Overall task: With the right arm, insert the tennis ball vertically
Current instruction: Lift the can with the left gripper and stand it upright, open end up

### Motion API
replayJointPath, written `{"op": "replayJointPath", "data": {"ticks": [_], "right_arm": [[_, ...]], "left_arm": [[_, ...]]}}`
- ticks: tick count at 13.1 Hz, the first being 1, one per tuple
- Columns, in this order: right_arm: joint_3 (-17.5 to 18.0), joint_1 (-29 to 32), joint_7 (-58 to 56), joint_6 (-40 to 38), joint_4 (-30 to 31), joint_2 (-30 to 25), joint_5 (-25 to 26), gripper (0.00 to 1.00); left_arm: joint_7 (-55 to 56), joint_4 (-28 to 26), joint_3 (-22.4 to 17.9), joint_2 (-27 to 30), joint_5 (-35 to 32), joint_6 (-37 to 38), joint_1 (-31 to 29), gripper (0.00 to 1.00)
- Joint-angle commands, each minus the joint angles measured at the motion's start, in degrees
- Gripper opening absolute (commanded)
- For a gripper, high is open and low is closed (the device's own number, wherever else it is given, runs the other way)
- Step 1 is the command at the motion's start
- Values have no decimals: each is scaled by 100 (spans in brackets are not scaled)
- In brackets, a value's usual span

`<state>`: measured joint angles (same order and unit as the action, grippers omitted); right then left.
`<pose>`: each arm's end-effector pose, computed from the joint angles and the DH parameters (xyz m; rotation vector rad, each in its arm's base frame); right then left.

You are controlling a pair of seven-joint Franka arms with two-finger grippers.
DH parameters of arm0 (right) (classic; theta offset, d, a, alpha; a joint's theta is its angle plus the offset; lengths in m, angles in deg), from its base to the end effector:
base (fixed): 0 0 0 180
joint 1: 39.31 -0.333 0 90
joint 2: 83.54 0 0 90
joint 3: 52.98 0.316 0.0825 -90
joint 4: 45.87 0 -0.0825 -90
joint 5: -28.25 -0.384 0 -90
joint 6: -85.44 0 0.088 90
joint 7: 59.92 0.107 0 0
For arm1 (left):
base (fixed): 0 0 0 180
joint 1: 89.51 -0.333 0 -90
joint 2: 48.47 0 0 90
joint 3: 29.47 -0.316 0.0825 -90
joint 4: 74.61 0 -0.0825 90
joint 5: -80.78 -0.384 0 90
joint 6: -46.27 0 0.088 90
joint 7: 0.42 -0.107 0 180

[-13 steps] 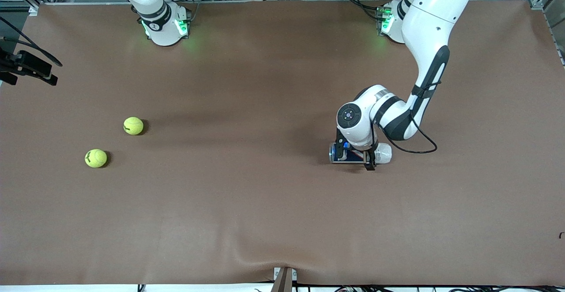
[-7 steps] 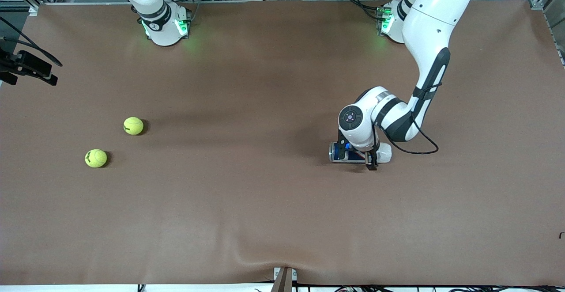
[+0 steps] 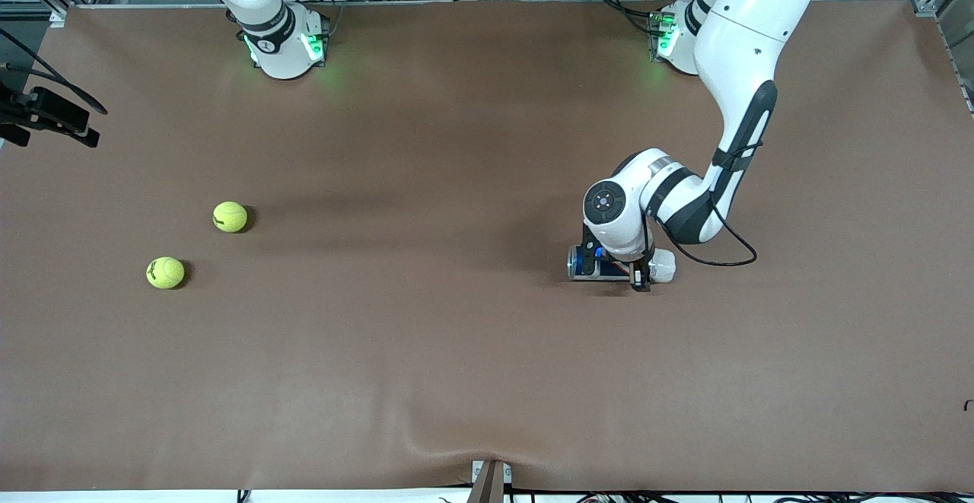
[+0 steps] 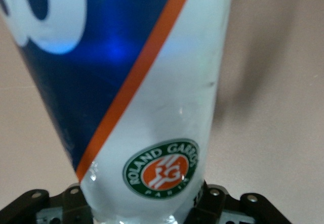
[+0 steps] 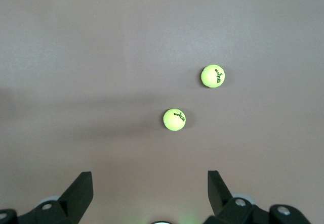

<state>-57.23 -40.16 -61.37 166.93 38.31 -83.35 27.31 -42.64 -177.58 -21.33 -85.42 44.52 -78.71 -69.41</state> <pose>0.5393 -0.0300 0.6572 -3.1221 0.0500 0.0773 0.5671 -0.2746 0.1756 -1.8829 2.0278 0.3885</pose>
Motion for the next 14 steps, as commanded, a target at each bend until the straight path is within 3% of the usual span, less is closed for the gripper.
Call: {"op": "replayJointPath", "data": {"ticks": [1, 4, 8, 10, 12, 14], "right_arm": [[11, 23, -57, -71, -69, 16, -3, 100], [11, 32, -57, -71, -60, 16, -3, 100], [11, 23, -57, -54, -69, 25, 6, 100], [11, 23, -57, -54, -69, 25, -3, 100], [11, 49, -57, -54, -69, 25, 6, 100], [11, 32, -66, -36, -69, 25, 41, 100]], "left_arm": [[117, 232, 21, -13, -22, -53, 2, 64], [318, 496, 196, 30, 22, -44, 73, 64], [1116, 1251, 802, -66, 916, -201, 213, 65], [1783, 1586, 830, -136, 1390, -718, 467, 66], [2495, 1613, 830, -128, 1979, -1534, 687, 66], [3102, 1587, 830, -145, 2157, -2535, 732, 66]]}}
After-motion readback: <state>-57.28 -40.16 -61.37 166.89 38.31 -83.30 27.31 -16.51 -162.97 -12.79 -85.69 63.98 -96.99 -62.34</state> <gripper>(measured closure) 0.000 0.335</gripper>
